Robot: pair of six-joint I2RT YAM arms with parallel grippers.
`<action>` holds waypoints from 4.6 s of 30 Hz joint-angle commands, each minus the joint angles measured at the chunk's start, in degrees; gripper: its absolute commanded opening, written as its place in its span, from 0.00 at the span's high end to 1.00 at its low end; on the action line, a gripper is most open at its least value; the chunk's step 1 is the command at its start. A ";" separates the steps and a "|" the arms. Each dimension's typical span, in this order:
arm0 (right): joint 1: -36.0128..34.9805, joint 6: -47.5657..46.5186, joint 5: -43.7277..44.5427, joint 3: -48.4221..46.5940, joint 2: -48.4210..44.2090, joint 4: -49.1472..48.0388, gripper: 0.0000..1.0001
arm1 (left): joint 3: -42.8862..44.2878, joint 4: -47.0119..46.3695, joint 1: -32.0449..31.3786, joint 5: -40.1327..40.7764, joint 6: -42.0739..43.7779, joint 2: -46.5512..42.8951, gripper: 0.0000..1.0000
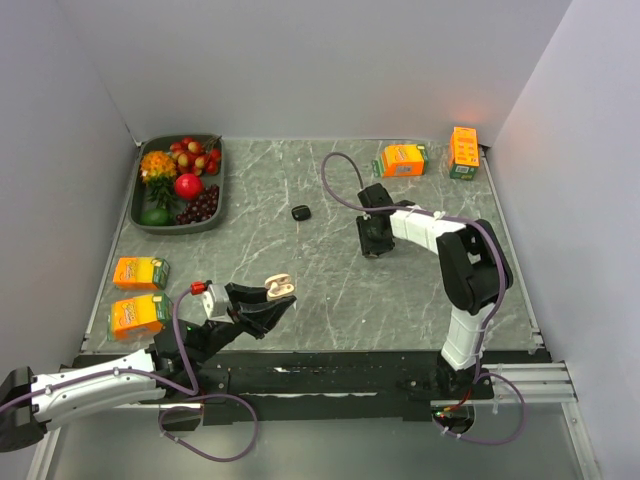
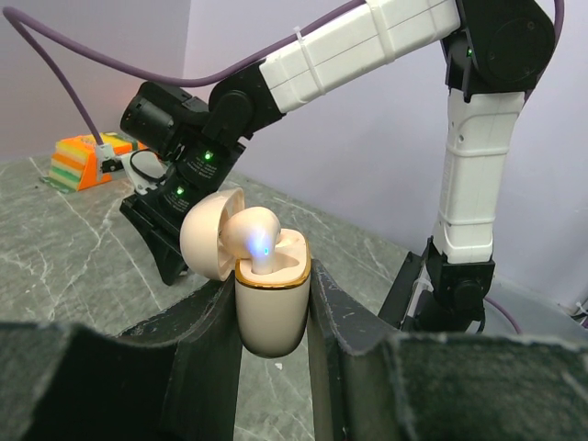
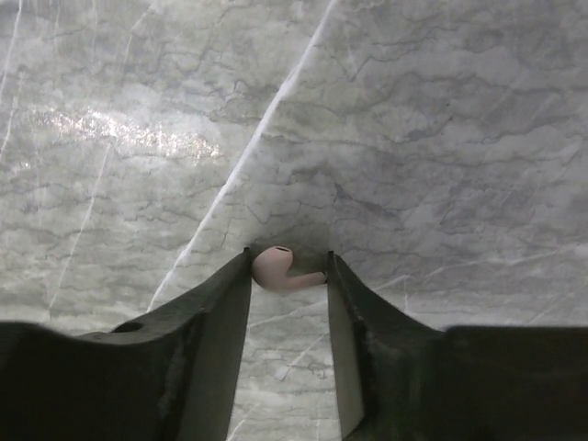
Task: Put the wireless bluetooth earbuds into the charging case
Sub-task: Adjust the earbud at the center of the board, then pick up the earbud from the center of the board, then place the earbud in the charging case.
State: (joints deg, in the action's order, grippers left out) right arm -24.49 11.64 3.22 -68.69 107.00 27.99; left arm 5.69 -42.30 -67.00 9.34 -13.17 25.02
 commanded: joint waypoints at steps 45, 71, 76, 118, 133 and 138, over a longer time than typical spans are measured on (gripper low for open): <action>-2.23 31.87 3.80 9.89 -10.94 3.74 0.51 | 1.60 -1.55 -1.20 0.23 -0.63 -0.49 0.99; -0.91 28.79 3.72 11.47 -11.02 2.16 0.86 | 1.69 -2.17 -1.29 -0.20 -0.89 0.74 0.99; -1.08 27.57 5.65 10.94 -14.53 2.95 1.00 | 1.69 -1.73 -1.38 0.23 -0.63 0.30 0.98; -34.74 -0.21 -20.37 10.31 -51.80 -27.72 1.00 | -0.95 -7.97 -1.29 -1.70 2.27 -1.64 0.99; -45.12 -8.47 0.55 21.13 -53.56 -47.93 1.00 | -0.68 -10.08 -1.29 -0.82 -0.37 -1.72 0.99; -47.75 -10.41 5.82 22.98 -53.83 -51.19 1.00 | -0.95 -9.64 -1.38 -0.20 -0.54 -2.87 0.99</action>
State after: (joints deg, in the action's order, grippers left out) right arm -70.22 4.01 2.61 -46.98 54.76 -15.86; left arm 2.90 -49.67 -68.07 8.32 -12.82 23.33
